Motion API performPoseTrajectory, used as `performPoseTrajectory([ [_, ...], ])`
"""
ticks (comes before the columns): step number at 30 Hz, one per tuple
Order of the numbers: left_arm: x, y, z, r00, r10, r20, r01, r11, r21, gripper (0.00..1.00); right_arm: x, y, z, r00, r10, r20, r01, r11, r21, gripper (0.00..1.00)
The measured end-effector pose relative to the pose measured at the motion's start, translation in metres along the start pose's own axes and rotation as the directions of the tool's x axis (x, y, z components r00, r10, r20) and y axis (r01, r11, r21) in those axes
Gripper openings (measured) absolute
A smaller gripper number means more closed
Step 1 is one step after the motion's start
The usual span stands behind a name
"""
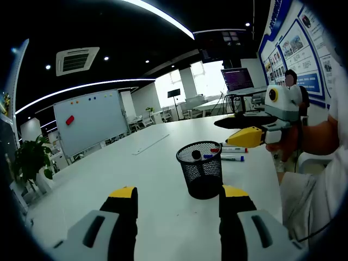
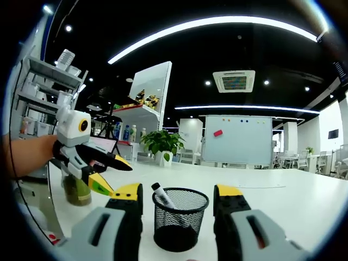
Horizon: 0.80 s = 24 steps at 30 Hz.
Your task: Pick up the whiteboard markers from the pen holder and place them facing the whiteboard neatly
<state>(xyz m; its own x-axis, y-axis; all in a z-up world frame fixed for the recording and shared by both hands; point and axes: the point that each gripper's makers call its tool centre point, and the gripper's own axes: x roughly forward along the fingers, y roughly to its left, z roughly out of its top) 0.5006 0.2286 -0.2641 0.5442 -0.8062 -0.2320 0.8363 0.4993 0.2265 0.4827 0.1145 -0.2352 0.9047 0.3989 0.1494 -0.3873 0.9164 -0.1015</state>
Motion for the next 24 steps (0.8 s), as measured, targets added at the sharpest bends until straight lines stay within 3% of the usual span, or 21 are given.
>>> performPoseTrajectory([
  [11,0.0,0.001,-0.001,1.0,0.0,0.0,0.0,1.0,0.0,0.62,0.008,0.004,-0.005,1.0,-0.006,-0.027,0.005,1.0,-0.027,0.47],
  [24,0.0,0.002,-0.001,1.0,-0.001,0.002,0.001,1.0,0.0,0.62,0.019,0.017,-0.015,0.998,0.033,-0.053,-0.034,0.999,-0.031,0.47],
])
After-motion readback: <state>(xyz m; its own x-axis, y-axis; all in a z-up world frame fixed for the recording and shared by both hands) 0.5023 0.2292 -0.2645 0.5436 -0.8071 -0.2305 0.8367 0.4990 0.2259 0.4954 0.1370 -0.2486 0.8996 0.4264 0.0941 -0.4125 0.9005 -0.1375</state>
